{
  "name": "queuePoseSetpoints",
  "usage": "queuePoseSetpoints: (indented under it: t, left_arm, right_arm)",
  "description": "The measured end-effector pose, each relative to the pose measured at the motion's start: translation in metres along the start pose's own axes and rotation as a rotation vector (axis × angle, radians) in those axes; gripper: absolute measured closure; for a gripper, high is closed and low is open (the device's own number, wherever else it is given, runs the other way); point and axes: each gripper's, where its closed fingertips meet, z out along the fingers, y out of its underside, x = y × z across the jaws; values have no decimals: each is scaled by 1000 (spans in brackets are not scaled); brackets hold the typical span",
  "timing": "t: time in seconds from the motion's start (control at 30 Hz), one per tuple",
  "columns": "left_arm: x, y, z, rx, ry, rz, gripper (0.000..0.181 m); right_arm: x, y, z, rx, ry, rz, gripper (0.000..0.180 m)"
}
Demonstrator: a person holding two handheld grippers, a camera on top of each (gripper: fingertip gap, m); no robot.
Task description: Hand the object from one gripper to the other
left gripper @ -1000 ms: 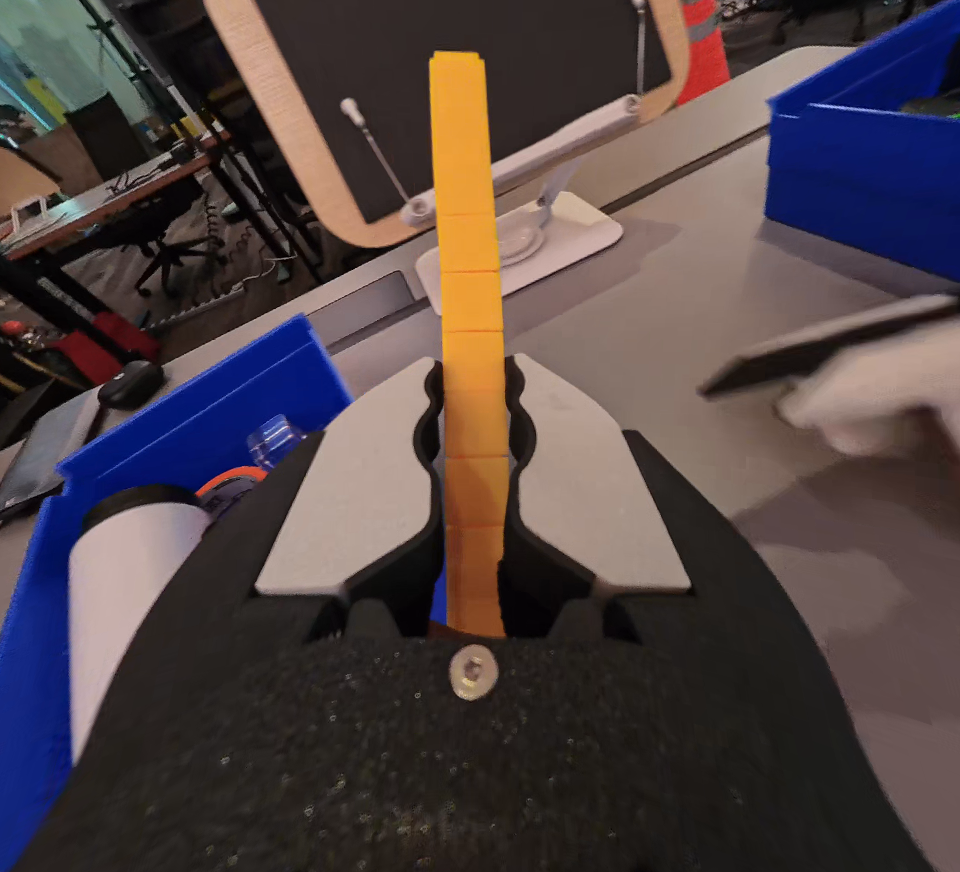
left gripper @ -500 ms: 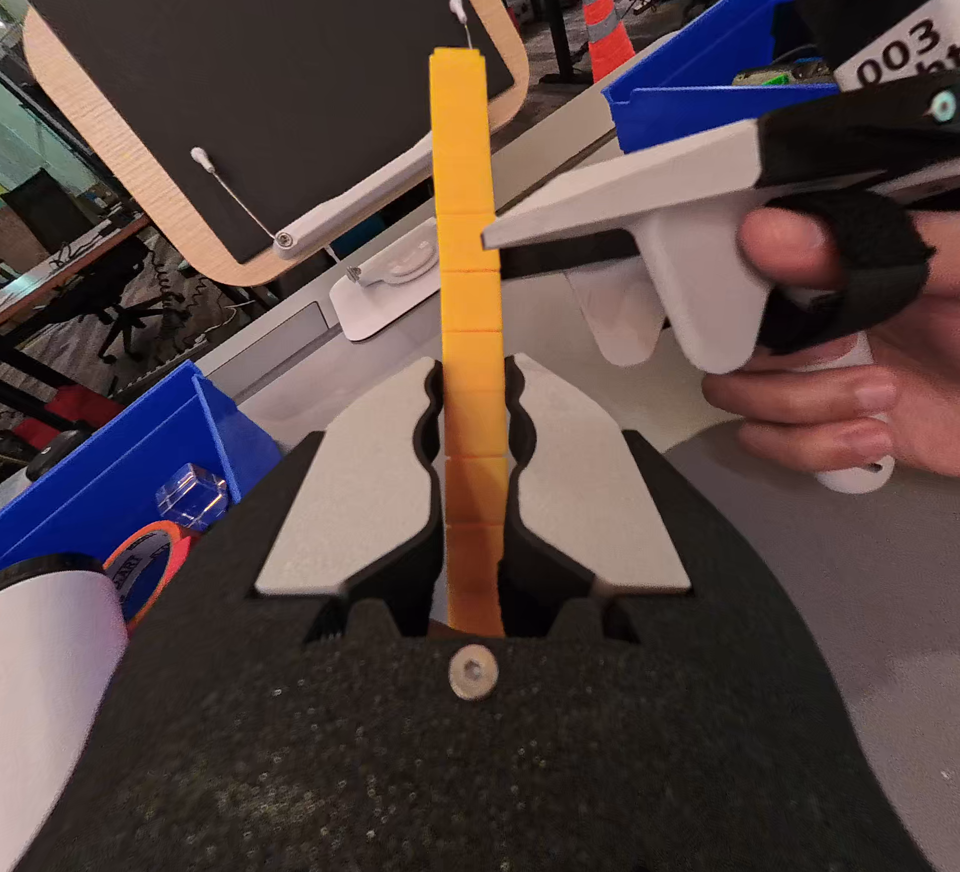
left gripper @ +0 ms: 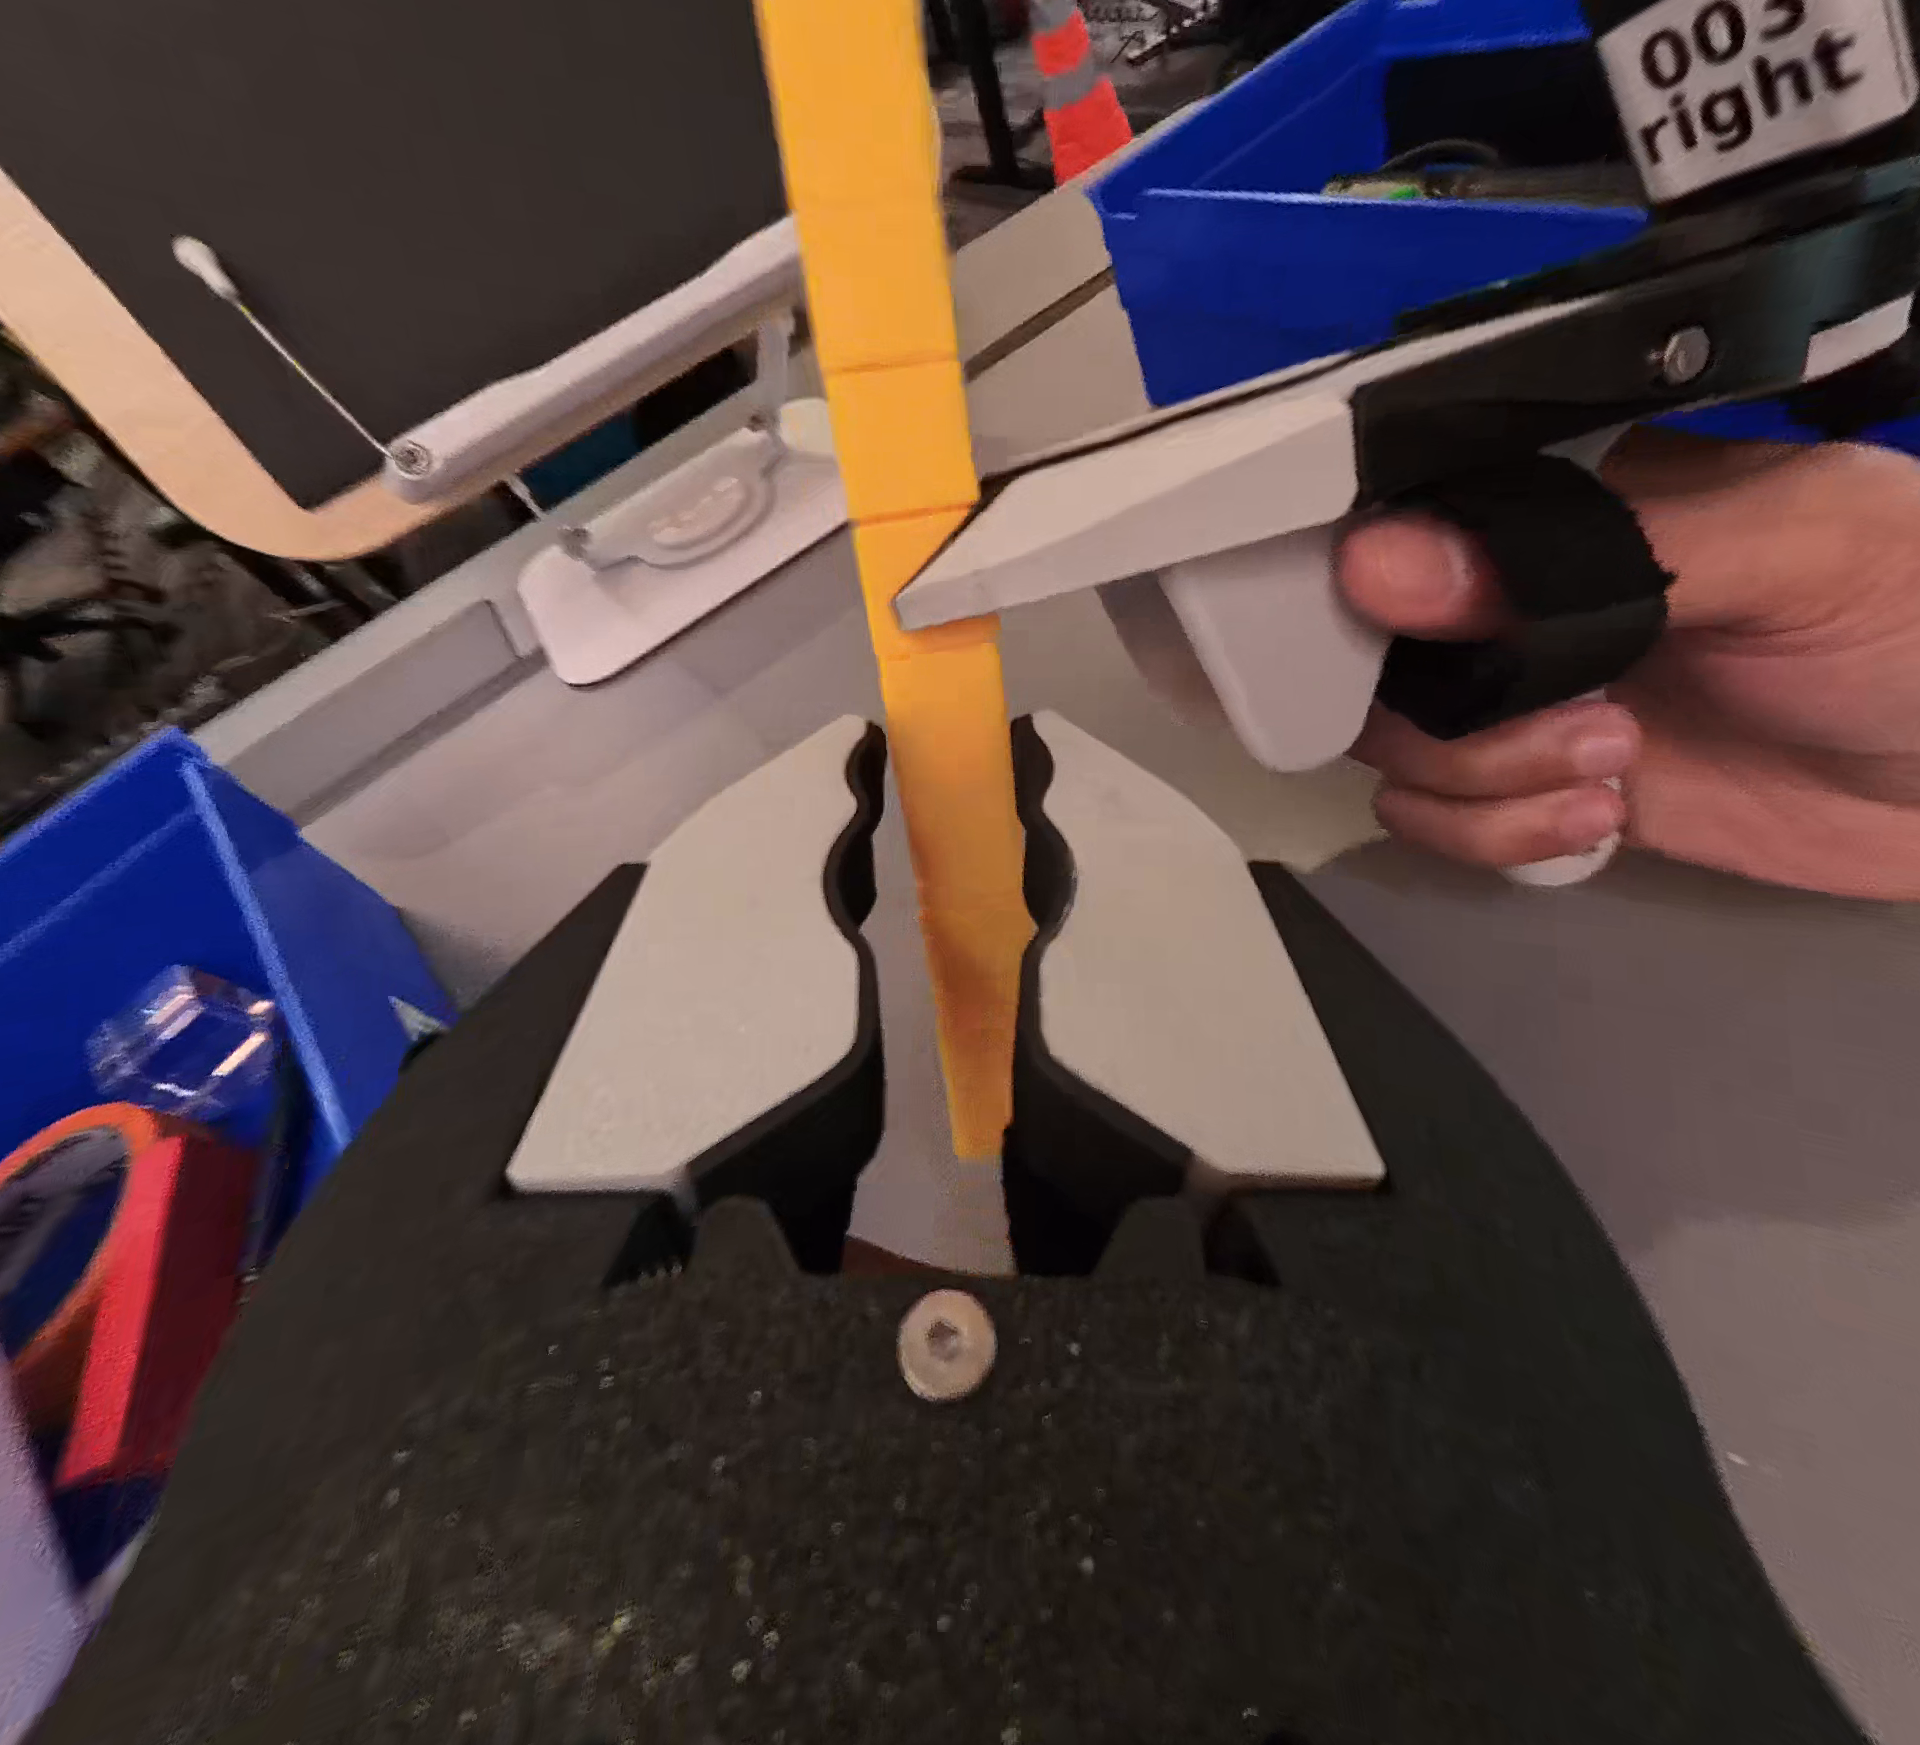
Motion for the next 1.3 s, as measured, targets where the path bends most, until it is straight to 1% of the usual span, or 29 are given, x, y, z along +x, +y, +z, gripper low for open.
queuePoseSetpoints:
  t: [0.1, 0.17, 0.23, 0.27, 0.33, 0.4, 0.5, 0.57, 0.67, 0.7, 0.73, 0.77, 0.8, 0.87, 1.0, 1.03, 1.07, 1.1, 1.13, 1.2, 1.23, 1.3]
  left_arm:
    - [-4, -18, -11, 74, 89, -79, 151]
    - [-8, -26, -17, 38, 180, -108, 139]
    - [-15, -34, -24, -7, 236, -146, 126]
    - [-17, -42, -29, 2, 256, -168, 120]
    - [-21, -59, -39, 68, 240, -175, 124]
    - [-18, -65, -42, 73, 202, -109, 128]
    - [-17, -56, -39, -7, 125, -37, 129]
    - [-15, -47, -35, -61, 129, -47, 134]
    - [-14, -36, -31, -101, 158, -89, 135]
    - [-16, -35, -30, -96, 160, -101, 140]
    - [-17, -34, -30, -92, 168, -108, 148]
    - [-17, -33, -31, -91, 188, -116, 156]
    - [-16, -32, -31, -91, 213, -134, 157]
    - [-15, -33, -30, -72, 240, -160, 158]
    - [-16, -39, -29, -12, 229, -141, 158]
    - [-17, -41, -30, 2, 222, -137, 159]
    - [-19, -43, -32, 14, 217, -136, 159]
    - [-22, -46, -33, 24, 217, -136, 159]
    - [-25, -49, -36, 40, 218, -144, 159]
    - [-36, -58, -44, 88, 227, -183, 159]
    - [-42, -63, -48, 107, 239, -208, 158]
    - [-55, -75, -59, 173, 274, -268, 159]
  right_arm:
    - [15, -15, -16, 20, 85, -78, 160]
    - [27, -26, -31, 21, 170, -154, 160]
    - [37, -33, -43, -24, 320, -312, 159]
    - [37, -35, -44, -46, 383, -391, 159]
    - [32, -34, -38, -87, 478, -499, 159]
    - [22, -23, -22, -145, 513, -583, 159]
    - [8, -8, -2, -240, 577, -809, 159]
    - [-2, -5, 5, -280, 620, -988, 159]
    - [-12, -3, 9, -303, 681, -1182, 158]
    - [-12, -3, 8, -309, 700, -1216, 159]
    - [-11, -3, 7, -307, 704, -1232, 159]
    - [-11, -2, 8, -304, 688, -1231, 159]
    - [-11, 0, 8, -298, 667, -1223, 159]
    - [-12, -1, 7, -272, 659, -1227, 158]
    - [-13, -9, 4, -173, 723, -1287, 158]
    - [-15, -9, 4, -143, 709, -1274, 154]
    - [-19, -4, 7, -139, 642, -1227, 140]
    - [-24, -1, 9, -124, 563, -1124, 133]
    - [-29, -4, 7, -85, 483, -981, 132]
    - [-35, -19, -3, 29, 331, -709, 119]
    - [-30, -28, -11, 81, 292, -580, 117]
    - [-12, -36, -26, 124, 248, -374, 115]
